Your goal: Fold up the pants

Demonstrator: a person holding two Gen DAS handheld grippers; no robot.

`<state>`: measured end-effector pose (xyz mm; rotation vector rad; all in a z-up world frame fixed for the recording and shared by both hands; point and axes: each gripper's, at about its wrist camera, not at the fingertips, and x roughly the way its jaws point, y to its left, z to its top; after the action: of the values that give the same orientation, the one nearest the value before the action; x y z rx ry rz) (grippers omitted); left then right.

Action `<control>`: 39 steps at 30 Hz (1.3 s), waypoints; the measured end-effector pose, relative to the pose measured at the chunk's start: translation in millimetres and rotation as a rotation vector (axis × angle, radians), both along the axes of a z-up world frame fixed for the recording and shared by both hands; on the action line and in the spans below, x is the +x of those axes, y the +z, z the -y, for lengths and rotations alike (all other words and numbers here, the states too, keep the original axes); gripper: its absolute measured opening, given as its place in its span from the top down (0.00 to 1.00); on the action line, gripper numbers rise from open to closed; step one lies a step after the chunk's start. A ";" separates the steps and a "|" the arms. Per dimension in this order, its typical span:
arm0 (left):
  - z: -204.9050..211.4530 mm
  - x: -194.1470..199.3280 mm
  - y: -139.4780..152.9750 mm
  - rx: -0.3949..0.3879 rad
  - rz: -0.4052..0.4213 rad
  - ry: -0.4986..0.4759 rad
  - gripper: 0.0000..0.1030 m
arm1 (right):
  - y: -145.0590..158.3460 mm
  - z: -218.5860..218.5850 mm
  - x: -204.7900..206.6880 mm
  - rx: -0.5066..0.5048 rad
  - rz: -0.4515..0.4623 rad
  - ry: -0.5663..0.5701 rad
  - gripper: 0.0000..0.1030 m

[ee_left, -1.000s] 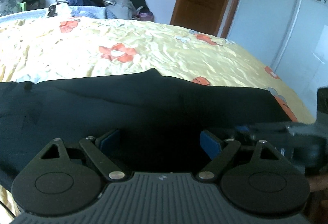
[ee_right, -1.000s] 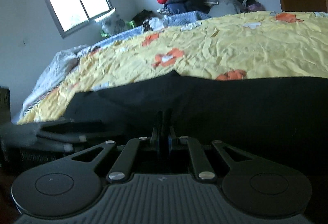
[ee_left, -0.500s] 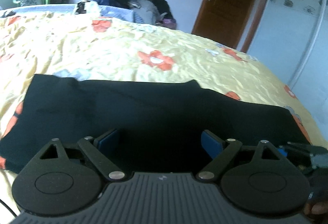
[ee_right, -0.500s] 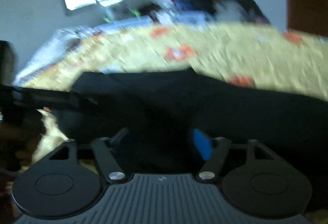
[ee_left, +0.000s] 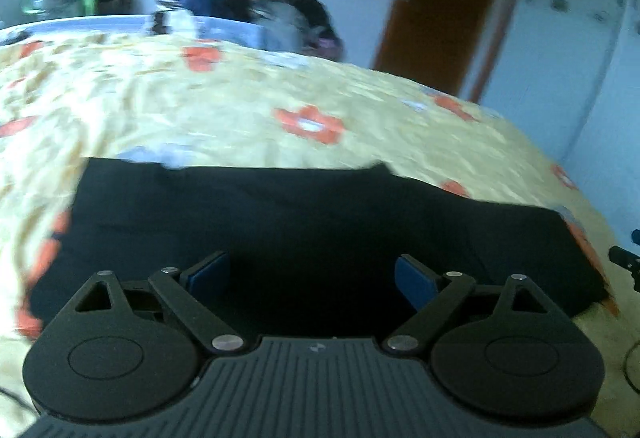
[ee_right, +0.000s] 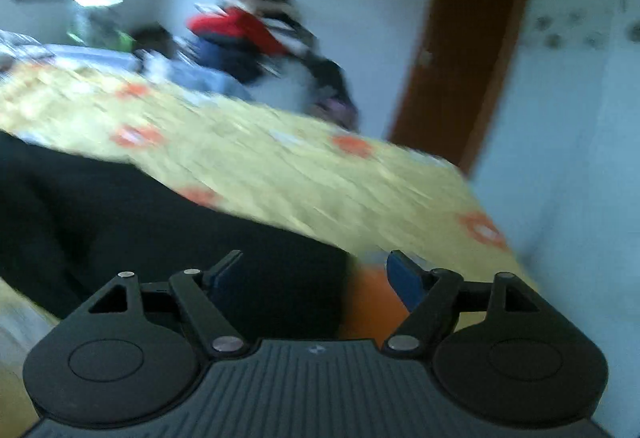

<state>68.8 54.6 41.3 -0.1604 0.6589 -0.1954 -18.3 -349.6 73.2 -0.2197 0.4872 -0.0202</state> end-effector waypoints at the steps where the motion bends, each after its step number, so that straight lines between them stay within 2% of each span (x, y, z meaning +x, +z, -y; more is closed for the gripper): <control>1: 13.0 1.8 1.2 -0.007 -0.004 -0.040 0.11 | -2.2 10.0 -5.6 0.027 -0.005 -0.003 0.24; 4: 54.2 6.0 7.4 -0.002 0.002 -0.160 0.11 | -12.8 24.8 -19.5 0.092 -0.018 0.032 0.24; 8: 118.3 11.2 15.9 0.041 0.027 -0.333 0.11 | -27.2 15.6 -27.7 0.056 -0.018 0.099 0.26; 10: 147.9 15.3 17.8 0.070 0.042 -0.381 0.11 | -34.7 17.2 -23.9 0.072 -0.059 0.135 0.53; 12: 169.0 19.8 16.4 0.092 0.049 -0.405 0.10 | -39.1 20.1 -25.1 0.098 -0.068 0.159 0.58; 17: 205.3 35.5 7.4 0.106 0.026 -0.403 0.10 | -37.1 25.9 -33.9 0.118 -0.082 0.236 0.58; 23: 230.8 66.0 -0.6 0.069 -0.045 -0.391 0.10 | -41.9 28.9 -28.0 0.134 -0.073 0.223 0.58; 28: 251.4 80.2 -5.3 0.113 -0.048 -0.391 0.10 | -41.4 27.3 -28.6 0.149 -0.101 0.297 0.58; 31: 259.8 90.0 -12.3 0.132 -0.073 -0.382 0.09 | -47.7 28.7 -24.6 0.114 -0.120 0.258 0.58; 34: 264.9 96.4 -21.3 0.138 -0.101 -0.377 0.09 | -45.3 32.4 -18.9 0.150 -0.083 0.234 0.58; 37: 265.5 95.9 -26.2 0.148 -0.096 -0.383 0.08 | -42.1 32.8 -11.3 0.158 -0.046 0.188 0.58; 39: 265.7 96.1 -27.8 0.152 -0.093 -0.383 0.06 | -40.9 34.1 -5.8 0.202 -0.045 0.175 0.58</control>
<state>164.9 -211.1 13.4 0.1057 0.7912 -0.5070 -24.0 -383.7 32.3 -0.0638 0.5101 0.2044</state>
